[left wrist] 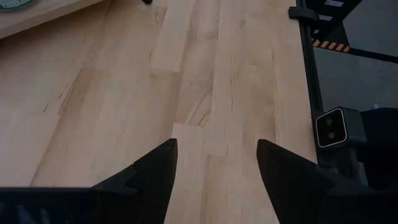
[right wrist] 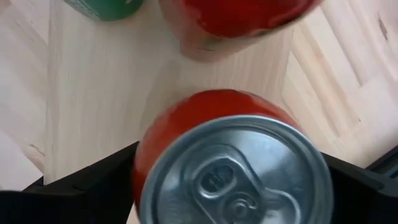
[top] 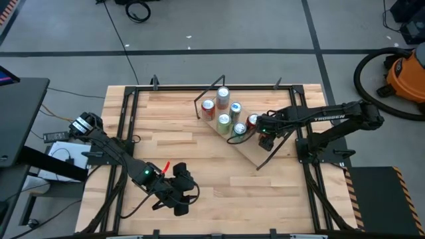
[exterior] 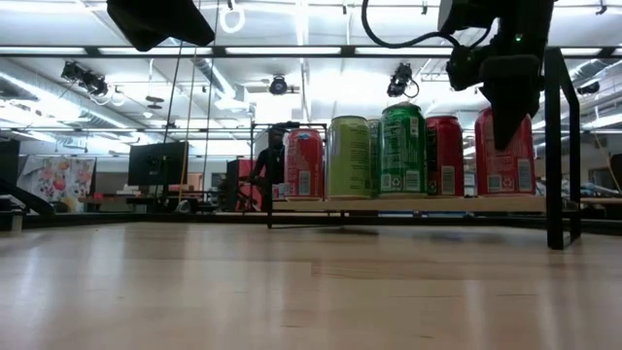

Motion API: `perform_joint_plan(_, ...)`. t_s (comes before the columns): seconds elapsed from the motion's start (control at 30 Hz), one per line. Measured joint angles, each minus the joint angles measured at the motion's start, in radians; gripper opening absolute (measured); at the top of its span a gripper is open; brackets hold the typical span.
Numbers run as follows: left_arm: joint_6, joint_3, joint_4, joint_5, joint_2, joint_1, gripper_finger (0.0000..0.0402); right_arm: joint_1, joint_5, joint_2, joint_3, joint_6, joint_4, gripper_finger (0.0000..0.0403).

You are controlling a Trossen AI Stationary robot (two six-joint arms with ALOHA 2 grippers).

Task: Place canned beverage on shelf
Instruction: Put the orange soda can on the shelf, then return to Home Position

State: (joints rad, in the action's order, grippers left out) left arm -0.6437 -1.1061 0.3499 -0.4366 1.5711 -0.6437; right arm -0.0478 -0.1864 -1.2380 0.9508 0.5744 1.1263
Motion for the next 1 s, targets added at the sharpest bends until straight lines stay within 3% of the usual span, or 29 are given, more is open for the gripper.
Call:
perform_joint_plan(0.43, 0.011, 0.000, 0.000, 0.000, 0.000, 0.000, 0.0231, -0.002, -0.001, 0.057, 0.132, 0.015, 0.099, 0.0387)
perform_joint_plan(0.73, 0.256, 0.000, -0.001, -0.054, -0.017, -0.005, 0.0231, 0.011, -0.007, 0.181, 0.194, -0.014, 0.117, 0.0387)
perform_joint_plan(0.87, 0.298, 0.000, 0.009, -0.058, -0.029, 0.023, 0.0231, 0.068, -0.043, 0.285, 0.194, 0.026, 0.086, 0.0387)
perform_joint_plan(1.0, 0.352, 0.001, 0.019, -0.058, -0.052, 0.056, 0.0231, 0.194, -0.103, 0.367, 0.163, 0.008, -0.082, 0.0387)
